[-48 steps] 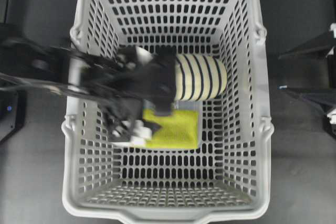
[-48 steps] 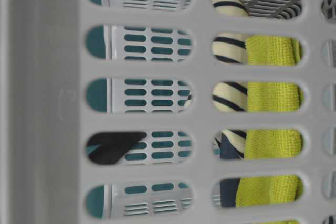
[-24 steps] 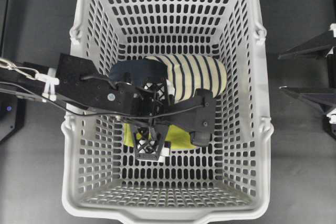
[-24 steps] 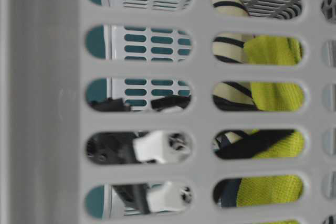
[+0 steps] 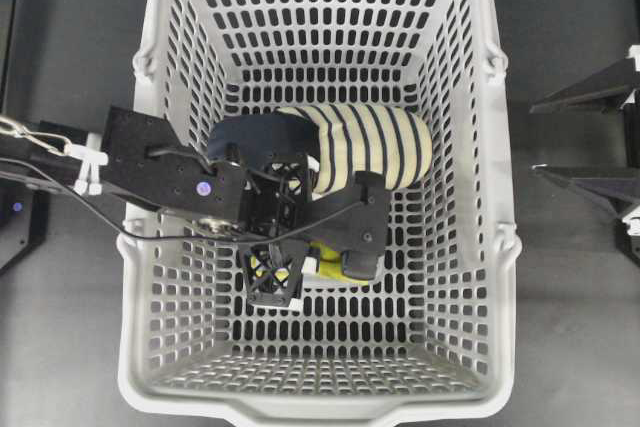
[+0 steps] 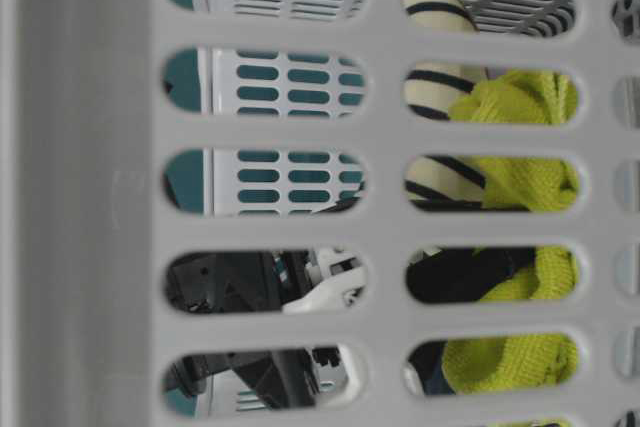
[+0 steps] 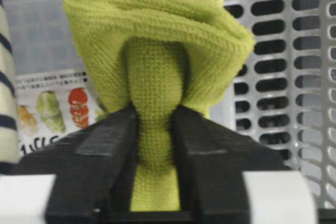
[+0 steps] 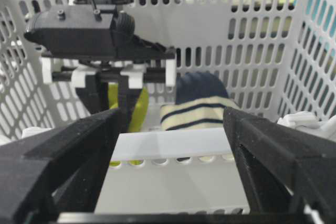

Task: Pick up the yellow cloth from the shopping basket with the left arm.

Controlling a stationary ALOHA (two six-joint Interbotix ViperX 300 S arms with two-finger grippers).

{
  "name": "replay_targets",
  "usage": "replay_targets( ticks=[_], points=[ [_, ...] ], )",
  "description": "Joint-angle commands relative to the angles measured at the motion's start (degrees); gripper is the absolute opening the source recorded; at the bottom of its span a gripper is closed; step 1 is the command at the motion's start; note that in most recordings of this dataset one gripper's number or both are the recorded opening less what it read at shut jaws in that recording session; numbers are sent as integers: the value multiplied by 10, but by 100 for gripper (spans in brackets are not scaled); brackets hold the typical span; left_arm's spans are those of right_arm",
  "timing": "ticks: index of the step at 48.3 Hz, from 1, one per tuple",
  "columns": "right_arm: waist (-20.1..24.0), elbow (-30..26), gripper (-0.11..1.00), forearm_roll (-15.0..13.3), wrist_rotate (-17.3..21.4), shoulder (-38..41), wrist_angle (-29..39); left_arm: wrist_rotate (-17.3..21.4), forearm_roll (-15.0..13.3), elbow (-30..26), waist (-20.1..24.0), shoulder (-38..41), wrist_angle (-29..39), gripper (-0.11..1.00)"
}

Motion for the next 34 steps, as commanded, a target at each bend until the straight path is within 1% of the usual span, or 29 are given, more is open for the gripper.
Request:
replay_targets(
  ticks=[1, 6, 11, 17, 24, 29, 34],
  points=[
    [-2, -4, 74, 2, 1, 2, -3, 1, 2, -17, 0, -22, 3, 16],
    [-2, -4, 74, 2, 0, 1, -5, -2, 2, -39, -2, -37, 19, 16],
    [-2, -4, 74, 2, 0, 2, -5, -2, 2, -78, -4, -51, 62, 16],
    [-2, -4, 74, 2, 0, 1, -4, -2, 2, -148, -4, -65, 136, 16],
    [-2, -4, 72, 2, 0, 0, -5, -1, 2, -233, -4, -70, 203, 16],
    [-2, -4, 71, 2, 0, -3, -5, 0, 2, -285, -4, -70, 226, 16],
    [-2, -4, 71, 2, 0, -7, -4, 1, 2, -303, -2, -68, 228, 16]
  ],
)
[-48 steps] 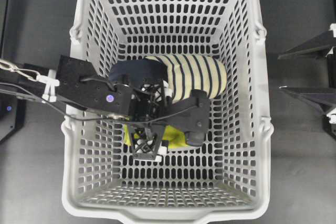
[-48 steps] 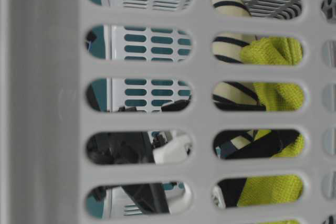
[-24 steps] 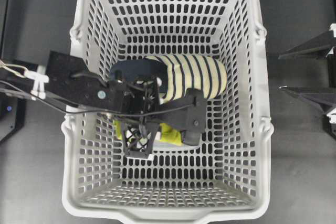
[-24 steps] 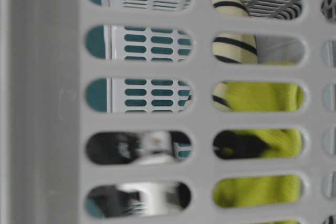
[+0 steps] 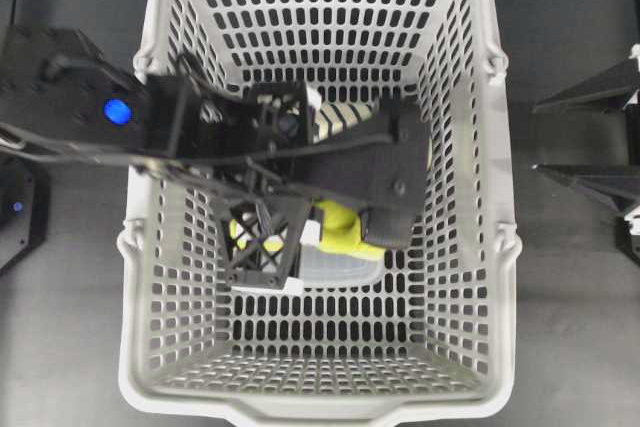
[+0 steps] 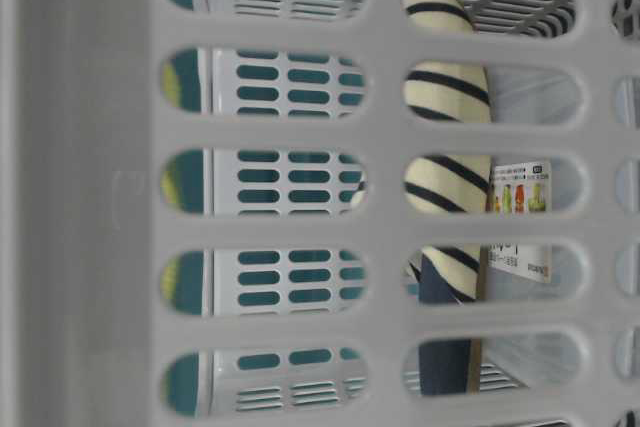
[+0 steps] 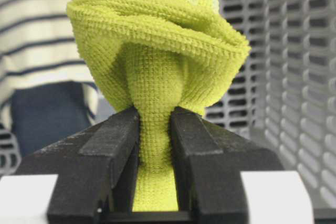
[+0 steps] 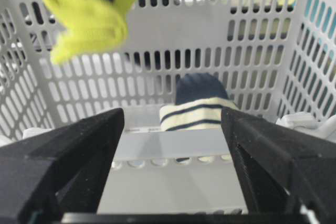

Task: Pick up the yellow cloth from the shopping basket with the left arm.

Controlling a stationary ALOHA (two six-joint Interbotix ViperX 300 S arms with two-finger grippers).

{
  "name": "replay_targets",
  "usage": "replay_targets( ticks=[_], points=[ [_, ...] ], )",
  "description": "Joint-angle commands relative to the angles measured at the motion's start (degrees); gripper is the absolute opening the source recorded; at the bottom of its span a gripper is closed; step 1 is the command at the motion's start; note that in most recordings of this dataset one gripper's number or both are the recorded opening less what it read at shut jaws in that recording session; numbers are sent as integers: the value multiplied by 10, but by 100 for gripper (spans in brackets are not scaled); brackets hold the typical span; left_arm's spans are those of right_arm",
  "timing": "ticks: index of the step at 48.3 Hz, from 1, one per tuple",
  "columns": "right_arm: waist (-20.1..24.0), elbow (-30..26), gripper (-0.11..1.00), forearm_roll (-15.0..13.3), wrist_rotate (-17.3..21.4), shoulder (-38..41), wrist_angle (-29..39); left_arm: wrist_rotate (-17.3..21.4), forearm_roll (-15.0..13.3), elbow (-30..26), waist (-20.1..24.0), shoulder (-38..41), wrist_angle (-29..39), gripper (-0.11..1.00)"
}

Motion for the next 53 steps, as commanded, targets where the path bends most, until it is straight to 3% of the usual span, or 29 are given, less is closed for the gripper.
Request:
replay_targets(
  ticks=[1, 53],
  points=[
    [-2, -4, 71, 2, -1, -1, -3, 1, 3, -30, 2, -16, 2, 16],
    [-1, 3, 71, 2, -1, -13, -11, -1, 3, -29, 17, -13, -3, 16]
  ],
)
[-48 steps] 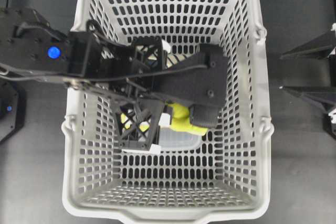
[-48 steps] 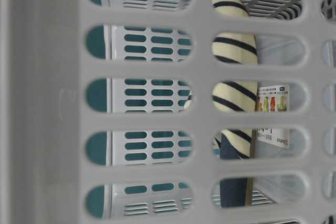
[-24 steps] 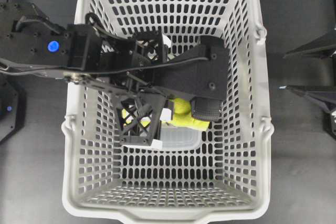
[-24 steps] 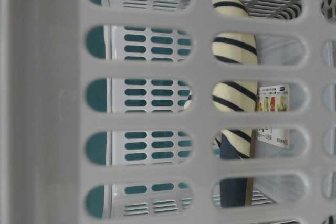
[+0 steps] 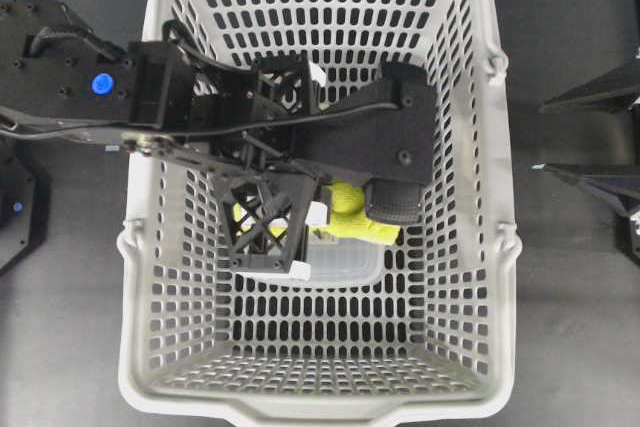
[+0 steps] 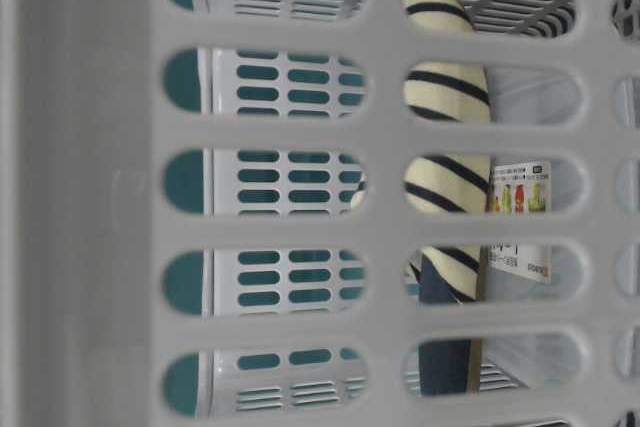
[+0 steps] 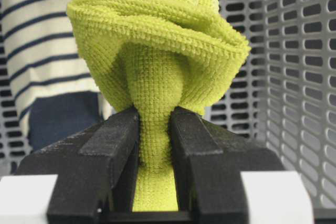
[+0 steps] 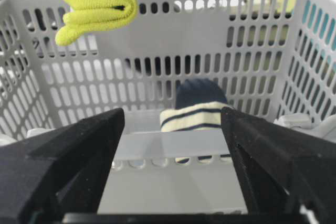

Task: Pick up the yellow cloth from the shopping basket with the left arm.

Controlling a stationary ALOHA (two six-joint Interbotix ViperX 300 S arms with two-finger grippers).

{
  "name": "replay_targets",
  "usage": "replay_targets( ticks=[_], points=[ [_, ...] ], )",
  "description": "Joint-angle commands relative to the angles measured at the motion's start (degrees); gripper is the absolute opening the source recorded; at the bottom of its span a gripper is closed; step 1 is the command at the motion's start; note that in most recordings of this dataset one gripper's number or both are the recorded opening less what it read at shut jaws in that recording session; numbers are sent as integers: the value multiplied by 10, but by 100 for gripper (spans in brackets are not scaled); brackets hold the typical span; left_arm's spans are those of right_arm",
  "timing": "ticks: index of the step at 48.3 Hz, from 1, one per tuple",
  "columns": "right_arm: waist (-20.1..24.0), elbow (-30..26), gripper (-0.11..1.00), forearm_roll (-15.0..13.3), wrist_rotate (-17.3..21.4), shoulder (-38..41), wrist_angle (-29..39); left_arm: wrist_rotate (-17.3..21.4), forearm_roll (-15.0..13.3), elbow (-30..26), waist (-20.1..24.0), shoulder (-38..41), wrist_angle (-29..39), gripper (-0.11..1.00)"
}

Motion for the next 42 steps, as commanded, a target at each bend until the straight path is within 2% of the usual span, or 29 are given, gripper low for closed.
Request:
replay_targets(
  ticks=[1, 42],
  points=[
    [0, -4, 71, 2, -1, 4, -6, 0, 2, -16, 4, -13, -3, 16],
    [-1, -4, 71, 2, 1, -12, -16, 1, 2, -50, 10, -18, 7, 16]
  ],
)
